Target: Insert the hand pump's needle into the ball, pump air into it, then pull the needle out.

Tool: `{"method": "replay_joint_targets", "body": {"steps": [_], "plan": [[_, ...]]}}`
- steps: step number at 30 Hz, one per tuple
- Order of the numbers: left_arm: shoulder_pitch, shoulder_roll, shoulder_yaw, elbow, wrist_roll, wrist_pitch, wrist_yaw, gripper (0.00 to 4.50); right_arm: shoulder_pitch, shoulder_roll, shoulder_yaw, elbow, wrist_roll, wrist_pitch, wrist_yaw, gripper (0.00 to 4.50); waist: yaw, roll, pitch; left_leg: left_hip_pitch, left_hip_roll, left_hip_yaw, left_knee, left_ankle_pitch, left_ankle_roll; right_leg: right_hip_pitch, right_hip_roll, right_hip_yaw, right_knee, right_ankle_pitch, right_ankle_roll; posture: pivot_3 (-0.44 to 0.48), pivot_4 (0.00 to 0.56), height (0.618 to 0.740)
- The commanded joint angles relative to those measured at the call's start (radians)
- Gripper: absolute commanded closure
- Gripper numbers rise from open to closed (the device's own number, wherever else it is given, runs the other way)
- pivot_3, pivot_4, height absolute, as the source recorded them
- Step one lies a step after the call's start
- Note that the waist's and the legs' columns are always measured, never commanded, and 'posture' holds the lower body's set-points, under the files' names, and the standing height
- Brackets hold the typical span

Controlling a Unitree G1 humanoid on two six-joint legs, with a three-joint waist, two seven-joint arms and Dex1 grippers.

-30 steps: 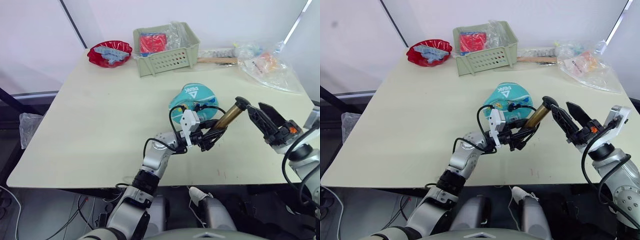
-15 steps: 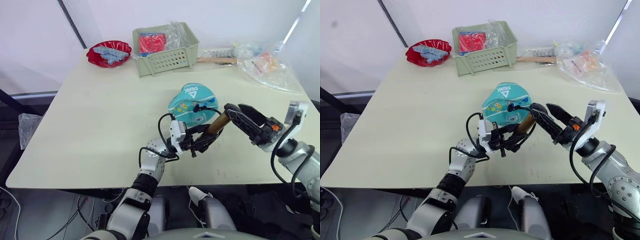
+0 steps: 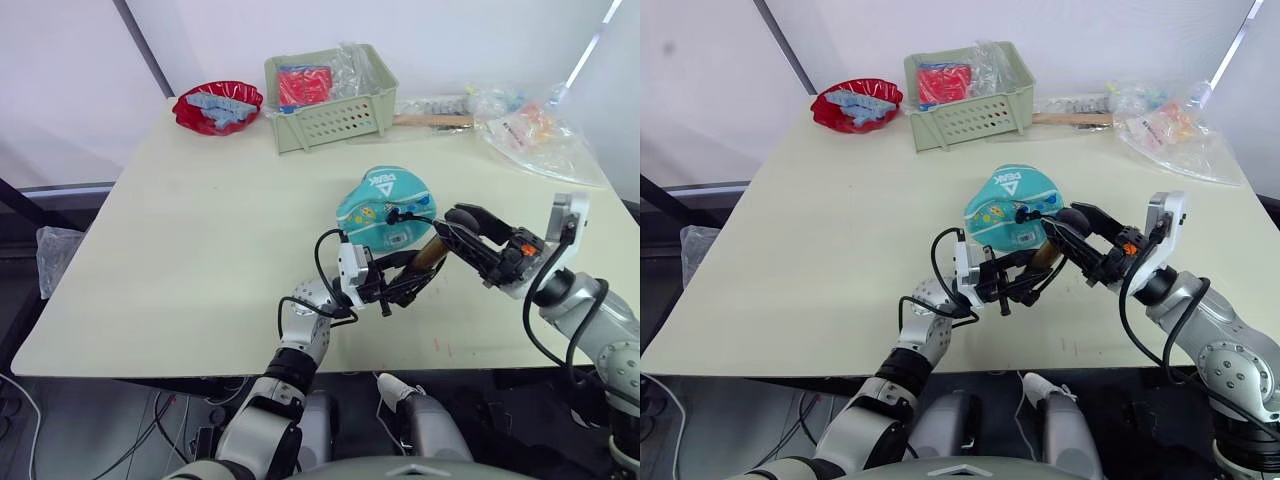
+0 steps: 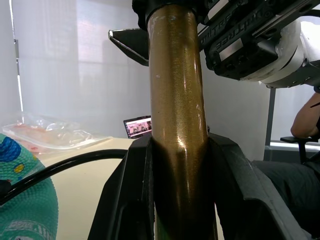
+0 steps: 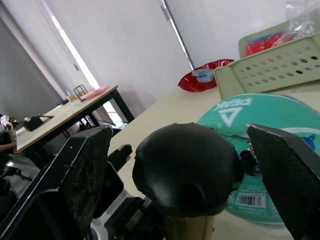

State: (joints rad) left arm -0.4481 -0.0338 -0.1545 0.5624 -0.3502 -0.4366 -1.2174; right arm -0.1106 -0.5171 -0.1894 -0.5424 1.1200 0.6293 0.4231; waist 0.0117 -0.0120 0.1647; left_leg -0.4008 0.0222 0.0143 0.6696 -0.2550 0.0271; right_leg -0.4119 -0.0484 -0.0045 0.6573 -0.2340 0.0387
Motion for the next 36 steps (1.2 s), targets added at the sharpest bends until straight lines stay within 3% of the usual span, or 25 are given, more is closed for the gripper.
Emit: {"method": "replay_joint_targets", "body": {"steps": [1, 16, 19, 22, 24, 34, 36], "plan": [[-0.02, -0.01, 0.013, 0.003, -0.008, -0.022, 0.002, 3.47, -0.022, 0.008, 0.004, -0.038, -0.012, -0.018, 0.013, 0.0, 0.0, 0.0, 0.0, 0.0, 0.0, 0.0, 0.0, 0.0, 0.0, 0.0, 0.0, 0.0, 0.0, 0.0, 0.0, 0.0, 0.15, 0.738], [-0.023, -0.018, 0.012, 0.028, 0.004, -0.012, 0.023, 3.47, -0.023, 0.032, 0.022, -0.049, -0.081, -0.041, 0.039, 0.0, 0.0, 0.0, 0.0, 0.0, 0.0, 0.0, 0.0, 0.0, 0.0, 0.0, 0.0, 0.0, 0.0, 0.0, 0.0, 0.0, 0.15, 0.738], [-0.024, -0.018, 0.01, 0.029, 0.005, -0.012, 0.02, 3.47, -0.024, 0.037, 0.024, -0.048, -0.087, -0.039, 0.039, 0.71, 0.0, 0.0, 0.0, 0.0, 0.0, 0.0, 0.0, 0.0, 0.0, 0.0, 0.0, 0.0, 0.0, 0.0, 0.0, 0.0, 0.15, 0.738], [-0.025, -0.02, 0.012, 0.031, 0.006, -0.011, 0.019, 3.47, -0.026, 0.043, 0.024, -0.048, -0.092, -0.039, 0.038, 2.14, 0.0, 0.0, 0.0, 0.0, 0.0, 0.0, 0.0, 0.0, 0.0, 0.0, 0.0, 0.0, 0.0, 0.0, 0.0, 0.0, 0.15, 0.738], [-0.025, -0.022, 0.012, 0.034, 0.008, -0.013, 0.018, 3.47, -0.027, 0.047, 0.023, -0.048, -0.092, -0.04, 0.037, 2.58, 0.0, 0.0, 0.0, 0.0, 0.0, 0.0, 0.0, 0.0, 0.0, 0.0, 0.0, 0.0, 0.0, 0.0, 0.0, 0.0, 0.15, 0.738], [-0.023, -0.015, 0.011, 0.03, 0.003, 0.038, 0.013, 3.47, -0.025, 0.043, 0.038, -0.049, -0.129, -0.033, 0.047, 2.61, 0.0, 0.0, 0.0, 0.0, 0.0, 0.0, 0.0, 0.0, 0.0, 0.0, 0.0, 0.0, -0.001, 0.0, 0.0, 0.0, 0.15, 0.738], [-0.027, -0.01, 0.013, 0.027, -0.002, 0.07, 0.008, 2.45, -0.025, 0.036, 0.04, -0.049, -0.143, -0.036, 0.058, 2.61, 0.0, 0.0, 0.0, 0.0, 0.0, 0.0, 0.0, 0.0, 0.0, 0.0, 0.0, 0.0, -0.001, 0.0, 0.001, 0.0, 0.15, 0.738]]}}
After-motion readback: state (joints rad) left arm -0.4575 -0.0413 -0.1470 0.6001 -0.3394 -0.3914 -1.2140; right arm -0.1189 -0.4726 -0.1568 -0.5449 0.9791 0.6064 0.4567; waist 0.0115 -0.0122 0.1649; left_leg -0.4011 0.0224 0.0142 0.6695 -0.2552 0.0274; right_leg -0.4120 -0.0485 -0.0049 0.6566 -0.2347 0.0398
